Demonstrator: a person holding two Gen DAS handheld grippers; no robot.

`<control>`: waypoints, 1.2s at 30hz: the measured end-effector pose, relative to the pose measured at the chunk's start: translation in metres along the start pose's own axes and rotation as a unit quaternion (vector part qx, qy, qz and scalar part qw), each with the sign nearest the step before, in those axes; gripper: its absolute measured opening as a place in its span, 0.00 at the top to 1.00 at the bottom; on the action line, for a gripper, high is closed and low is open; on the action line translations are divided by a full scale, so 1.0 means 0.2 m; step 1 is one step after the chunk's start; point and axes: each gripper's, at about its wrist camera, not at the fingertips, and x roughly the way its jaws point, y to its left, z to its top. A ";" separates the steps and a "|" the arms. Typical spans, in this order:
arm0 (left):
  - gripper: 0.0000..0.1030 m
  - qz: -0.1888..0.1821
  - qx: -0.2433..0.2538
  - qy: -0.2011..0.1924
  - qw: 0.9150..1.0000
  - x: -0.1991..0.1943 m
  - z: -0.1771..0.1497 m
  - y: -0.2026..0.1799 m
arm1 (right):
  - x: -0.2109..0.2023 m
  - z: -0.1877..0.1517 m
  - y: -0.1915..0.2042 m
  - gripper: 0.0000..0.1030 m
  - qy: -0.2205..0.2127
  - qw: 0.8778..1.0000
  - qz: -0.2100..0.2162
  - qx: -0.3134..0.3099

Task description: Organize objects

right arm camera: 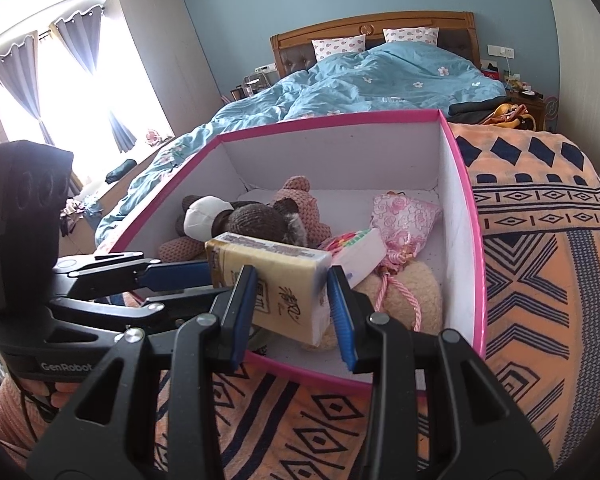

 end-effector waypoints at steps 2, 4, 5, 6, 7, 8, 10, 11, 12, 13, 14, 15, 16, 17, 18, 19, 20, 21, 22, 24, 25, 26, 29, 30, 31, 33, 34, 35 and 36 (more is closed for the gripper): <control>0.61 0.005 -0.001 -0.003 1.000 0.00 0.00 0.00 | 0.01 0.00 0.00 0.62 0.000 1.000 -0.009 -0.004; 0.60 0.006 -0.004 -0.004 1.000 0.00 0.00 0.02 | 0.02 0.00 0.01 0.62 0.000 1.000 -0.021 -0.009; 0.60 0.006 -0.006 -0.005 1.000 0.00 0.00 0.02 | 0.02 0.00 0.01 0.62 0.000 1.000 -0.025 -0.011; 0.60 0.007 -0.008 -0.005 1.000 -0.01 -0.01 0.03 | 0.03 -0.01 0.01 0.62 0.000 0.999 -0.030 -0.015; 0.60 0.007 -0.008 -0.006 1.000 -0.01 -0.01 0.03 | 0.03 -0.01 0.02 0.62 0.000 0.999 -0.033 -0.017; 0.59 0.008 -0.009 -0.007 1.000 -0.01 -0.01 0.03 | 0.03 -0.01 0.02 0.62 0.001 0.999 -0.037 -0.020; 0.59 0.009 -0.010 -0.009 1.000 -0.01 -0.02 0.04 | 0.04 -0.01 0.02 0.62 0.002 0.999 -0.046 -0.027; 0.58 0.010 -0.009 -0.012 1.000 -0.02 -0.02 0.04 | 0.05 -0.01 0.03 0.62 0.002 0.998 -0.049 -0.029; 0.58 0.011 -0.009 -0.013 1.000 -0.02 -0.03 0.04 | 0.05 -0.01 0.03 0.62 0.001 0.998 -0.052 -0.031; 0.56 0.012 -0.009 -0.015 1.000 -0.03 -0.03 0.04 | 0.05 -0.01 0.03 0.62 0.002 0.998 -0.052 -0.031; 0.53 0.014 -0.008 -0.018 1.000 -0.04 -0.04 0.04 | 0.05 -0.01 0.02 0.62 0.003 0.998 -0.051 -0.031; 0.50 0.017 -0.008 -0.022 1.000 -0.05 -0.04 0.04 | 0.05 -0.01 0.02 0.62 0.003 0.998 -0.050 -0.030; 0.47 0.021 -0.006 -0.028 0.999 -0.06 -0.06 0.04 | 0.04 -0.01 0.02 0.62 0.004 0.998 -0.048 -0.029; 0.44 0.024 -0.003 -0.033 0.999 -0.08 -0.07 0.03 | 0.04 -0.01 0.02 0.62 0.005 0.998 -0.047 -0.029; 0.42 0.027 0.000 -0.039 0.999 -0.10 -0.08 0.03 | 0.04 -0.02 0.03 0.61 0.004 0.998 -0.047 -0.031; 0.35 0.030 0.003 -0.046 0.998 -0.12 -0.09 0.02 | 0.03 -0.02 0.04 0.58 0.002 0.998 -0.046 -0.033; 0.27 0.035 0.007 -0.056 0.998 -0.14 -0.11 0.01 | 0.02 -0.03 0.05 0.56 -0.001 0.998 -0.044 -0.034; 0.25 0.042 0.010 -0.067 0.997 -0.17 -0.12 0.00 | 0.01 -0.03 0.06 0.53 -0.005 0.999 -0.039 -0.036; 0.20 0.043 0.012 -0.074 0.996 -0.19 -0.13 0.00 | -0.01 -0.04 0.07 0.50 -0.008 0.999 -0.035 -0.038; 0.13 0.042 0.018 -0.091 0.995 -0.25 -0.16 -0.02 | -0.05 -0.06 0.09 0.44 -0.020 0.998 -0.034 -0.045; 0.09 0.045 0.020 -0.098 0.994 -0.27 -0.18 -0.03 | -0.06 -0.07 0.11 0.42 -0.023 0.998 -0.033 -0.049; 0.05 0.052 0.025 -0.105 0.993 -0.30 -0.20 -0.05 | -0.08 -0.09 0.12 0.41 -0.028 0.998 -0.030 -0.053; 0.00 0.071 0.028 -0.126 0.989 -0.37 -0.26 -0.07 | -0.15 -0.15 0.17 0.34 -0.048 0.996 -0.033 -0.066; 0.00 0.078 0.027 -0.128 0.988 -0.39 -0.28 -0.07 | -0.18 -0.17 0.18 0.30 -0.058 0.995 -0.034 -0.070; 0.00 0.081 0.026 -0.129 0.988 -0.40 -0.31 -0.07 | -0.20 -0.19 0.19 0.25 -0.065 0.995 -0.035 -0.071; 0.00 0.086 0.013 -0.126 0.988 -0.41 -0.36 -0.07 | -0.25 -0.24 0.21 0.18 -0.080 0.993 -0.038 -0.073; 0.00 0.090 0.005 -0.123 0.988 -0.41 -0.38 -0.06 | -0.26 -0.27 0.22 0.13 -0.086 0.993 -0.039 -0.073; 0.00 0.092 0.000 -0.117 0.989 -0.41 -0.41 -0.06 | -0.28 -0.30 0.22 0.11 -0.088 0.993 -0.042 -0.073; 0.00 0.098 -0.004 -0.112 0.989 -0.40 -0.43 -0.06 | -0.29 -0.33 0.24 0.08 -0.087 0.992 -0.049 -0.077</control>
